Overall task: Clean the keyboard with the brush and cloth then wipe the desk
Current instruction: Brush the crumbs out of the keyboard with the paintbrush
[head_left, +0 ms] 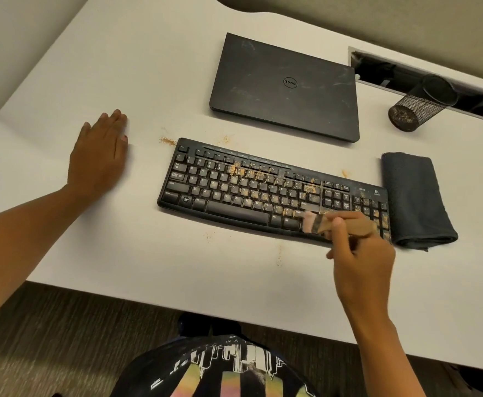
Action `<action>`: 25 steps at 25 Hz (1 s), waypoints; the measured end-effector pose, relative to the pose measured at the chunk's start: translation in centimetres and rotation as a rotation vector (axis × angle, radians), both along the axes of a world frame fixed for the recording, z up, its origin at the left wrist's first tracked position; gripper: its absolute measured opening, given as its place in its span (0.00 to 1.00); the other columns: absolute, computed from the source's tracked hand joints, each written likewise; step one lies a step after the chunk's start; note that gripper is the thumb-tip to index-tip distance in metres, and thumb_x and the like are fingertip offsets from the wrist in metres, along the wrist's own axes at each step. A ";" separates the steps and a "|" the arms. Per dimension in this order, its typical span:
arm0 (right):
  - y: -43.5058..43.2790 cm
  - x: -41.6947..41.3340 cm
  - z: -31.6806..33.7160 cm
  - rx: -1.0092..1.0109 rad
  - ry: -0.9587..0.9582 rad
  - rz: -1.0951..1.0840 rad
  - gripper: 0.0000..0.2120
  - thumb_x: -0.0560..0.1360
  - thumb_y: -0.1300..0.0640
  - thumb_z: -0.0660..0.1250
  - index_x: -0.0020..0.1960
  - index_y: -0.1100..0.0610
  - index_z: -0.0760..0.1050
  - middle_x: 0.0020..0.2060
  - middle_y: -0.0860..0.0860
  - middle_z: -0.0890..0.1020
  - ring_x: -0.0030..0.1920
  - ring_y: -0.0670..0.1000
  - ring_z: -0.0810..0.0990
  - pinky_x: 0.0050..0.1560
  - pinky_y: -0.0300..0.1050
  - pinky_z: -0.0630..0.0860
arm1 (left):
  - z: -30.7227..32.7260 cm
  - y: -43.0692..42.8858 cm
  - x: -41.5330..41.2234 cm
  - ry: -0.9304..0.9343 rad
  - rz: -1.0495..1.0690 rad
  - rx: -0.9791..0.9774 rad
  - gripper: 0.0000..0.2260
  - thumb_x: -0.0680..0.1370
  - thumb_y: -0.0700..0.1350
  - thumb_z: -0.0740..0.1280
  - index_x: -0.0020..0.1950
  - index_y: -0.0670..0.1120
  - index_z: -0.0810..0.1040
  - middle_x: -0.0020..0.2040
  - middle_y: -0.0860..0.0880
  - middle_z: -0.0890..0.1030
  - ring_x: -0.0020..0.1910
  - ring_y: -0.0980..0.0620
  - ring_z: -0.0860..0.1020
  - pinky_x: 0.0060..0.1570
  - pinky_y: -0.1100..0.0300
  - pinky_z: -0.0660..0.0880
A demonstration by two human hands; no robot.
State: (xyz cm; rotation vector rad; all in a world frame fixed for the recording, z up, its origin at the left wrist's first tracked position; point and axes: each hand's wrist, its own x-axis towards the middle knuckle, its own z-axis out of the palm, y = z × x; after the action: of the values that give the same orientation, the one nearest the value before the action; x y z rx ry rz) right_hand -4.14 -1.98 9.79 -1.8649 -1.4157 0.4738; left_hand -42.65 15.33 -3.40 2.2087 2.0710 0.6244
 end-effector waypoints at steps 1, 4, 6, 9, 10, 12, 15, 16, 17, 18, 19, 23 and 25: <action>0.1 -0.8 0.0 0.000 0.063 0.056 0.12 0.80 0.58 0.61 0.43 0.44 0.75 0.37 0.44 0.81 0.31 0.52 0.78 0.27 0.46 0.75 | 0.0 0.0 0.0 0.000 -0.001 -0.005 0.23 0.83 0.47 0.49 0.76 0.42 0.64 0.76 0.43 0.65 0.76 0.43 0.61 0.73 0.54 0.49; -0.2 -1.6 -0.7 -0.088 0.125 0.149 0.09 0.80 0.57 0.62 0.46 0.48 0.80 0.38 0.44 0.82 0.31 0.49 0.78 0.28 0.42 0.75 | 0.0 -0.1 0.0 -0.007 -0.003 -0.021 0.23 0.83 0.47 0.49 0.77 0.43 0.63 0.77 0.44 0.64 0.76 0.44 0.60 0.75 0.50 0.50; -0.7 -0.1 -1.1 -0.089 0.053 0.047 0.10 0.80 0.57 0.62 0.44 0.47 0.79 0.36 0.44 0.81 0.31 0.54 0.77 0.30 0.56 0.75 | 0.1 -0.1 0.1 -0.010 0.000 -0.023 0.23 0.83 0.47 0.49 0.76 0.43 0.63 0.77 0.44 0.64 0.76 0.44 0.60 0.75 0.49 0.50; -0.9 1.7 -0.7 -0.016 -0.020 -0.097 0.13 0.80 0.58 0.60 0.43 0.41 0.74 0.37 0.44 0.81 0.33 0.53 0.78 0.32 0.52 0.77 | 0.0 -0.1 0.0 -0.006 0.001 -0.027 0.23 0.82 0.47 0.48 0.76 0.43 0.63 0.77 0.43 0.64 0.76 0.43 0.61 0.75 0.48 0.51; -0.7 1.6 -0.6 0.011 -0.004 -0.089 0.13 0.81 0.57 0.60 0.44 0.41 0.74 0.38 0.45 0.81 0.35 0.52 0.79 0.33 0.45 0.77 | 0.0 -0.1 0.0 -0.005 0.000 -0.028 0.23 0.82 0.48 0.48 0.76 0.43 0.63 0.77 0.43 0.64 0.76 0.43 0.61 0.75 0.48 0.51; 0.3 0.6 -0.9 0.024 0.044 -0.047 0.10 0.81 0.57 0.59 0.46 0.46 0.76 0.39 0.45 0.81 0.37 0.49 0.79 0.33 0.41 0.77 | 0.1 -0.1 0.1 -0.012 0.001 -0.029 0.23 0.82 0.47 0.48 0.76 0.43 0.63 0.77 0.43 0.64 0.76 0.43 0.60 0.75 0.48 0.51; 1.5 0.4 -1.2 -0.086 0.043 -0.031 0.13 0.82 0.56 0.58 0.42 0.57 0.77 0.32 0.49 0.80 0.32 0.52 0.78 0.33 0.57 0.77 | 0.2 -0.2 0.1 -0.009 -0.006 -0.033 0.23 0.82 0.48 0.48 0.76 0.42 0.63 0.77 0.43 0.64 0.76 0.43 0.60 0.75 0.48 0.50; 1.7 0.7 -1.0 -0.147 0.048 -0.015 0.15 0.81 0.56 0.59 0.40 0.59 0.77 0.30 0.52 0.79 0.31 0.54 0.78 0.34 0.60 0.77 | 0.2 -0.2 0.1 -0.008 -0.007 -0.031 0.24 0.82 0.48 0.48 0.76 0.42 0.63 0.77 0.43 0.64 0.76 0.43 0.60 0.75 0.48 0.50; 1.7 1.1 -0.7 -0.188 0.060 -0.008 0.16 0.81 0.56 0.59 0.38 0.59 0.78 0.29 0.53 0.79 0.30 0.55 0.77 0.34 0.60 0.77 | 0.2 -0.2 0.1 -0.009 -0.005 -0.029 0.24 0.82 0.48 0.48 0.76 0.42 0.63 0.77 0.43 0.64 0.76 0.43 0.60 0.75 0.49 0.50; 1.6 1.3 -0.4 -0.186 0.066 -0.014 0.17 0.81 0.56 0.59 0.37 0.60 0.78 0.29 0.54 0.79 0.30 0.54 0.77 0.35 0.59 0.77 | 0.2 -0.2 0.1 -0.009 -0.004 -0.026 0.24 0.82 0.48 0.48 0.76 0.42 0.63 0.77 0.43 0.64 0.76 0.43 0.60 0.75 0.49 0.50; 1.6 1.4 -0.2 -0.148 0.058 -0.025 0.17 0.81 0.56 0.59 0.38 0.61 0.77 0.29 0.53 0.79 0.30 0.53 0.77 0.35 0.57 0.76 | 0.2 -0.2 0.1 -0.010 -0.004 -0.021 0.24 0.82 0.48 0.48 0.76 0.42 0.64 0.77 0.43 0.64 0.76 0.43 0.60 0.75 0.49 0.50; 1.9 0.5 -0.1 -0.144 0.038 0.011 0.17 0.81 0.54 0.58 0.39 0.62 0.76 0.29 0.55 0.78 0.32 0.58 0.78 0.34 0.58 0.76 | -0.1 -0.1 0.0 -0.017 -0.003 -0.029 0.23 0.83 0.47 0.49 0.77 0.43 0.63 0.77 0.44 0.64 0.77 0.44 0.60 0.75 0.50 0.50; 2.1 0.4 -0.3 -0.186 0.063 -0.001 0.17 0.81 0.56 0.59 0.37 0.61 0.77 0.29 0.58 0.79 0.33 0.62 0.78 0.35 0.62 0.76 | -0.2 0.0 -0.2 -0.022 0.000 -0.033 0.22 0.83 0.46 0.50 0.77 0.43 0.63 0.77 0.45 0.63 0.77 0.45 0.59 0.75 0.51 0.49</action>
State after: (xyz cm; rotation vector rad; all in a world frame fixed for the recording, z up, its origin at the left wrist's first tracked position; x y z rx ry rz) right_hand -3.74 0.12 9.52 -1.9779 -1.3681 0.6780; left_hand -42.82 15.34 -3.58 2.1745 2.0555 0.6070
